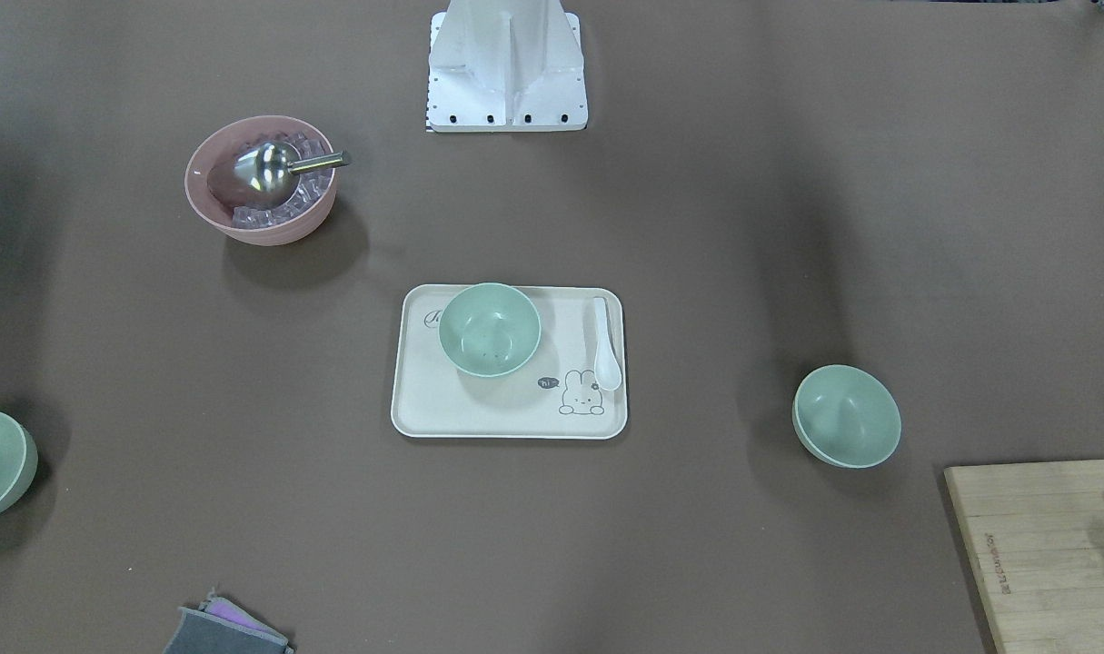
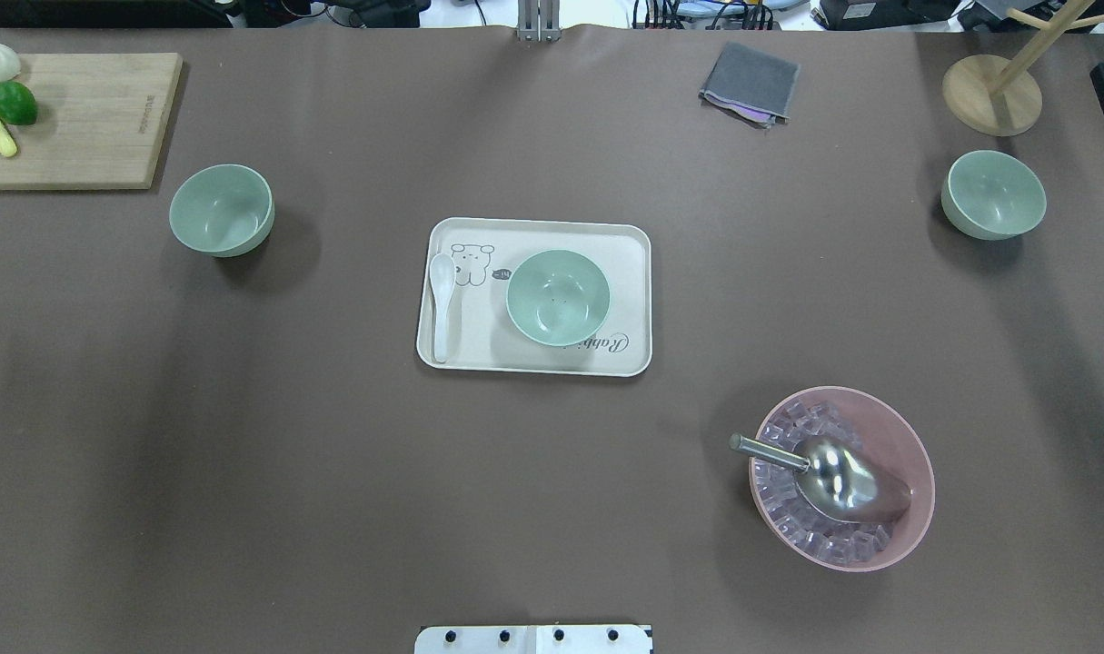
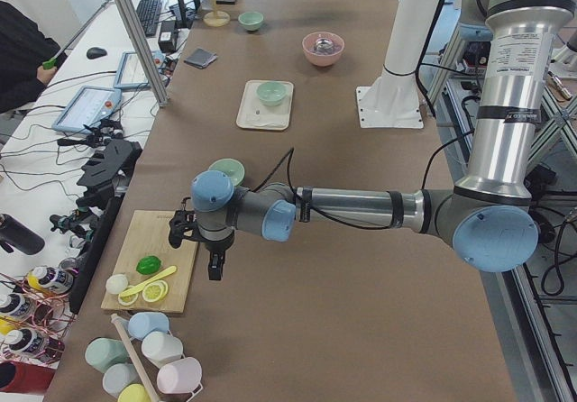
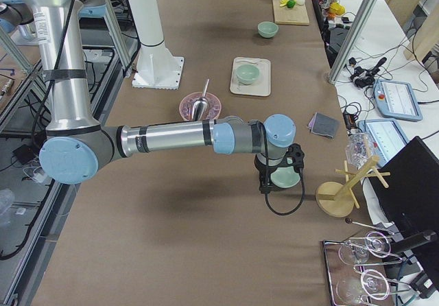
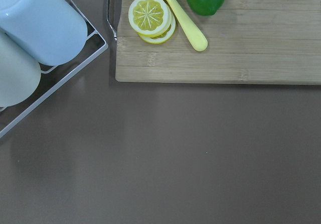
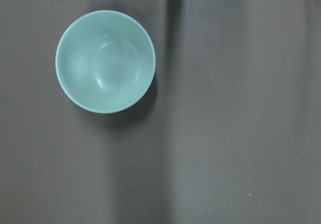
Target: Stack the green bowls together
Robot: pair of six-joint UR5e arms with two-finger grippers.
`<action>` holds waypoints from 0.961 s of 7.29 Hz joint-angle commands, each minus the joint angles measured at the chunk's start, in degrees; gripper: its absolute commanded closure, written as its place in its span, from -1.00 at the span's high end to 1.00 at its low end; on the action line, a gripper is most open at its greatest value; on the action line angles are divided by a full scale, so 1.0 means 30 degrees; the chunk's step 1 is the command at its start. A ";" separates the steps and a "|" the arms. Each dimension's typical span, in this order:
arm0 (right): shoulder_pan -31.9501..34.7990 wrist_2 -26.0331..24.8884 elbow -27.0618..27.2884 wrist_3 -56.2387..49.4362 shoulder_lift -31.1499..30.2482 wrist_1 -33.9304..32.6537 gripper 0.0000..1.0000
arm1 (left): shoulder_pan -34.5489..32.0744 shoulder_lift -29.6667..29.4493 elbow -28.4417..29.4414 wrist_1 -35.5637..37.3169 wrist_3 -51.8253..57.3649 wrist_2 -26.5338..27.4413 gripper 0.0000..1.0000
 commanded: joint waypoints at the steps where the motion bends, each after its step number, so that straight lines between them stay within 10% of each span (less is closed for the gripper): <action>1: -0.0023 0.0067 0.0501 0.0018 -0.0016 0.0000 1.00 | 0.0098 -0.0084 -0.0135 -0.0062 -0.0044 0.0004 0.96; 7: -0.0257 -0.0632 0.0533 0.0105 0.0951 -0.0029 1.00 | 0.2848 -0.1196 -0.0194 -0.1730 -0.3678 0.0092 0.96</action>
